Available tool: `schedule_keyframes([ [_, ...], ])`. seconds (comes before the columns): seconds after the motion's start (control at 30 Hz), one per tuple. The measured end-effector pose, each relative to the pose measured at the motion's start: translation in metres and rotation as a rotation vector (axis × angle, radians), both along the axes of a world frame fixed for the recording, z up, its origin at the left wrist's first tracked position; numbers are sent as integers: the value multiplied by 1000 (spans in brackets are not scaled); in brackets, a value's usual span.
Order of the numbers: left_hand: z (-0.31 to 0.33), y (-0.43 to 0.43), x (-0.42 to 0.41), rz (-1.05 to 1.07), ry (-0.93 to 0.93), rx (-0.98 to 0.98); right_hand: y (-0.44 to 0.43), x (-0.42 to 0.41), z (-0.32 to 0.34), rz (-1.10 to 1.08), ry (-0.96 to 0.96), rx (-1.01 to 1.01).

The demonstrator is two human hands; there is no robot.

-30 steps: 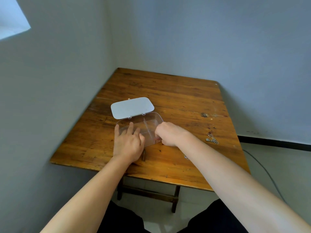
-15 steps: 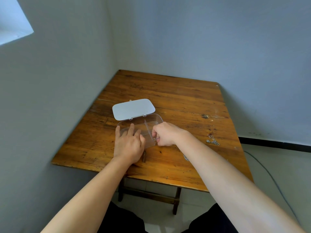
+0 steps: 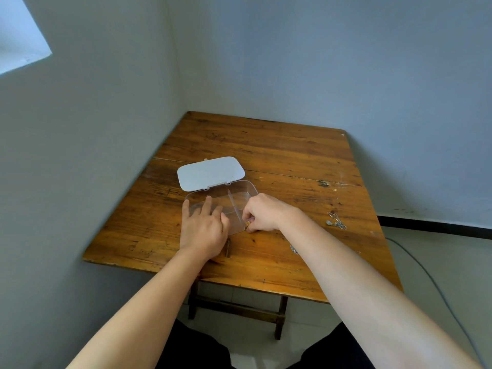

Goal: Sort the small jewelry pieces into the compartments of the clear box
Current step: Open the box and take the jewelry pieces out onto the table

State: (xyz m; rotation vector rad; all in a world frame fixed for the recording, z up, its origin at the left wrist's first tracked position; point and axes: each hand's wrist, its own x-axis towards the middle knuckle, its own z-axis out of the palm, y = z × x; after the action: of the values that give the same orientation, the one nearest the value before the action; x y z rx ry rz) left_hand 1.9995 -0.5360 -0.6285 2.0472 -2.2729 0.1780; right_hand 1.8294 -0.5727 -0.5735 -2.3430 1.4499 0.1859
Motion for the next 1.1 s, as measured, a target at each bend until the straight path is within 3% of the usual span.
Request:
schedule_keyframes([
  [0.1, -1, 1, 1, -5, -5, 4, -2, 1, -2, 25, 21, -7],
  [0.23, 1, 1, 0, -7, -3, 4, -4, -10, -1, -31, -113, -40],
  [0.37, 2, 2, 0, -12, -2, 11, 0, -28, 1, -132, -375, -70],
  [0.5, 6, 2, 0, -14, 25, 22, -2, -52, 13, -404, -728, -171],
  [0.57, 6, 3, 0, -13, 28, 28, -4, -67, 14, -520, -815, -236],
  [0.77, 10, 0, -1, -14, 65, 90, -6, -107, -17, -834, -747, -285],
  [0.97, 32, -6, -18, -61, 141, -26, -9, -135, -38, -915, -655, -281],
  [1.1, 45, -14, -69, -271, 336, -47, -13, -153, -39, -938, -625, -290],
])
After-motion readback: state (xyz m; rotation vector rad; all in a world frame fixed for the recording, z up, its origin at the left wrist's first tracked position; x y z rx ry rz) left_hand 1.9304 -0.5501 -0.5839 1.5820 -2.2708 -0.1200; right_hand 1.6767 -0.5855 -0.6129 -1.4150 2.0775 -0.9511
